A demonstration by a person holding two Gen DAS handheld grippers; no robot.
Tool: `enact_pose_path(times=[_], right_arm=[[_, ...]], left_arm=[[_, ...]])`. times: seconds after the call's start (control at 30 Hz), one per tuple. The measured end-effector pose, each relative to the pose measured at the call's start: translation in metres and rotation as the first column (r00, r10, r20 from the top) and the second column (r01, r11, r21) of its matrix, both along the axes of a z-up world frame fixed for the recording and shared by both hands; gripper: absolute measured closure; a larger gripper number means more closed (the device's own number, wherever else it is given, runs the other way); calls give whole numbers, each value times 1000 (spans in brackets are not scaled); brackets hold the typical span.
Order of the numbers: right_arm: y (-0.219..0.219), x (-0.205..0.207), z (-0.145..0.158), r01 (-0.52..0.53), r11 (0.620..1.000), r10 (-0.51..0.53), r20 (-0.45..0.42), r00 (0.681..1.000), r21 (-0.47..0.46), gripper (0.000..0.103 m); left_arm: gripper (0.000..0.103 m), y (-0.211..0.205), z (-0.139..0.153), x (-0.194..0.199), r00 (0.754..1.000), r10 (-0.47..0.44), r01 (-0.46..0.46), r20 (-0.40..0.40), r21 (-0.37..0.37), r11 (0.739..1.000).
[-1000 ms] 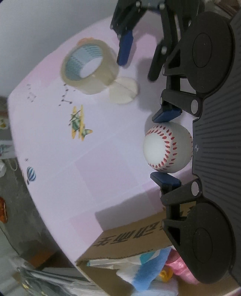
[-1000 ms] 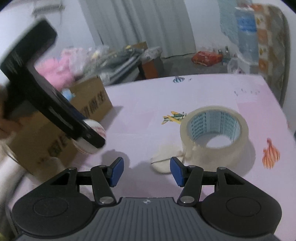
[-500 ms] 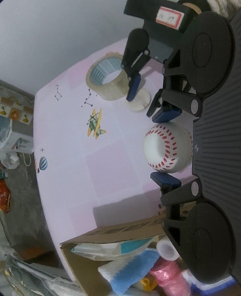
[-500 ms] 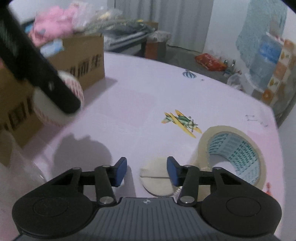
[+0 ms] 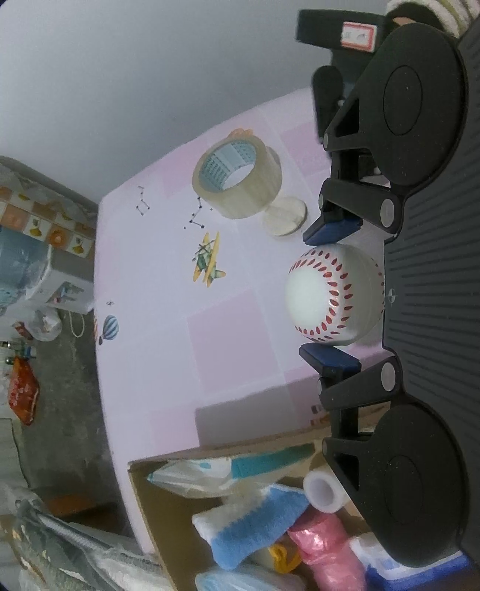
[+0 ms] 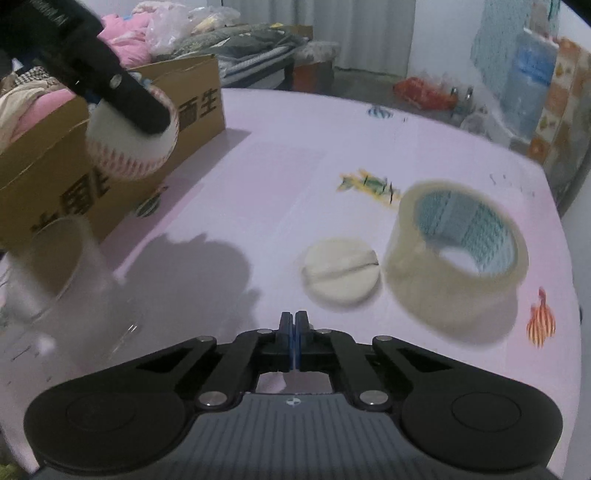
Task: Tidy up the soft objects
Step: 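Lift and carry the baseball over the box with the left gripper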
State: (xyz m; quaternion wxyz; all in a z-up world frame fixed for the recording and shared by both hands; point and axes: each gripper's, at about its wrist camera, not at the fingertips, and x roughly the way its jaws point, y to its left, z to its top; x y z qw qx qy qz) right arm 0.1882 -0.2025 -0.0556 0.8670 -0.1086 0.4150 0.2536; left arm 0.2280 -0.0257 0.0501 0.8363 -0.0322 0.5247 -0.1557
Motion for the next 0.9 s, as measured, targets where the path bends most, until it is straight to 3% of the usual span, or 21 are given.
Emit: enact_pose_path(times=[0.1, 0.3, 0.43, 0.63, 0.77, 0.9], right_arm=[[-8, -12, 3, 22, 999, -21, -31, 999, 46, 66], [-33, 10, 12, 220, 955, -204, -95, 974, 200, 65], [-30, 33, 2, 297, 934, -281, -106, 954, 201, 63], [6, 35, -1, 211, 969, -216, 26, 976, 129, 54], [17, 33, 2, 94, 981, -93, -12, 996, 170, 55], [20, 29, 13, 113, 988, -123, 91, 988, 107, 55]], left_arm=[[44, 2, 4, -5, 1000, 4, -4, 12, -5, 1000], [44, 3, 8, -15, 1000, 7, -6, 26, -20, 1000], [44, 6, 8, -19, 999, 6, -5, 33, -21, 1000], [44, 17, 9, -17, 999, 27, -26, 32, -29, 999], [44, 23, 7, -14, 999, 35, -34, 30, -34, 999], [44, 26, 5, -13, 999, 37, -36, 32, -36, 999]])
